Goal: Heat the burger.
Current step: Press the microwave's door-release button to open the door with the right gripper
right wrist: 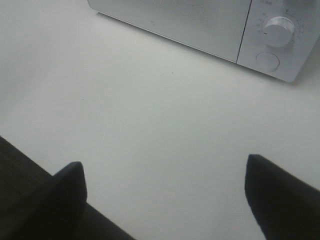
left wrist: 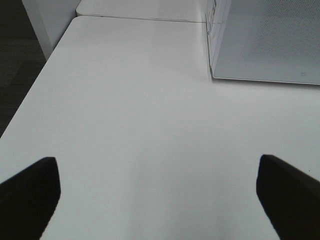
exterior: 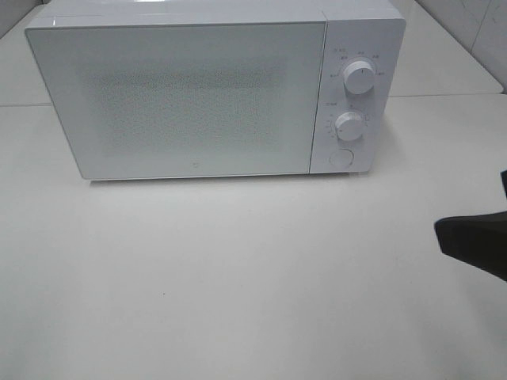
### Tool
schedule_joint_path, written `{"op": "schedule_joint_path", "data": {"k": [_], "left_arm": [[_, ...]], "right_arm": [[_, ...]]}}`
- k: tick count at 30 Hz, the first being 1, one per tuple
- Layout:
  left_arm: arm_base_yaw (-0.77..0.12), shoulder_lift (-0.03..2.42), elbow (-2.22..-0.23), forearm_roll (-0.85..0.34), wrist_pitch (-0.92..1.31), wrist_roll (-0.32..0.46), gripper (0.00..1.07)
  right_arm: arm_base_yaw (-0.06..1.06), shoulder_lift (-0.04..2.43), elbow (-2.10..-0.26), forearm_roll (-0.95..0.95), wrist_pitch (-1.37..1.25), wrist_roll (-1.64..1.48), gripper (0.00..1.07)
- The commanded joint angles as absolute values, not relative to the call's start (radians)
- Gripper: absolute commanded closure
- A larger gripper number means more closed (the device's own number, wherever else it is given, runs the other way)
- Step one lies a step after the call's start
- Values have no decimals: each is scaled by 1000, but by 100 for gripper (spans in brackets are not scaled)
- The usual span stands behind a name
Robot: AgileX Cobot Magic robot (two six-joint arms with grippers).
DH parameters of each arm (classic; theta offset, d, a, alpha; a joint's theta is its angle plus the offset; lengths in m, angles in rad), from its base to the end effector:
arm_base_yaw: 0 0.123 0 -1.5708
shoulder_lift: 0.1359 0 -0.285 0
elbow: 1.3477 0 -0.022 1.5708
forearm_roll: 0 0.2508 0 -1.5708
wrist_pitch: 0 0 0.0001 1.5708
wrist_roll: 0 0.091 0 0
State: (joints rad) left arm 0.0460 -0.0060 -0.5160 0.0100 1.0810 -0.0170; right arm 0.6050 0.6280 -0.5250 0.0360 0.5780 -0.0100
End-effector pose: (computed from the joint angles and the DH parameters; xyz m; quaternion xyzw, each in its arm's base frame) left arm -0.0085 0.0004 0.2800 -0.0272 0.8523 0.0126 0.5221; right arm 0.0982 0.0701 0.2872 -0.2589 0.8441 0.1526 0.4440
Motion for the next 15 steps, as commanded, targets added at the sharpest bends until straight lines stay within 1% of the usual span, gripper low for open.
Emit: {"op": "schedule_joint_path", "data": {"k": [1, 12, 15], "left_arm": [[46, -22, -516, 6, 1069, -23, 6], [46, -22, -516, 6, 1069, -23, 6], [46, -22, -516, 6, 1069, -23, 6]], "right_arm": [[604, 579, -532, 0, 632, 29, 26], [604, 428, -532, -22, 757, 99, 29], [581, 386, -532, -29, 775, 124, 30]]}}
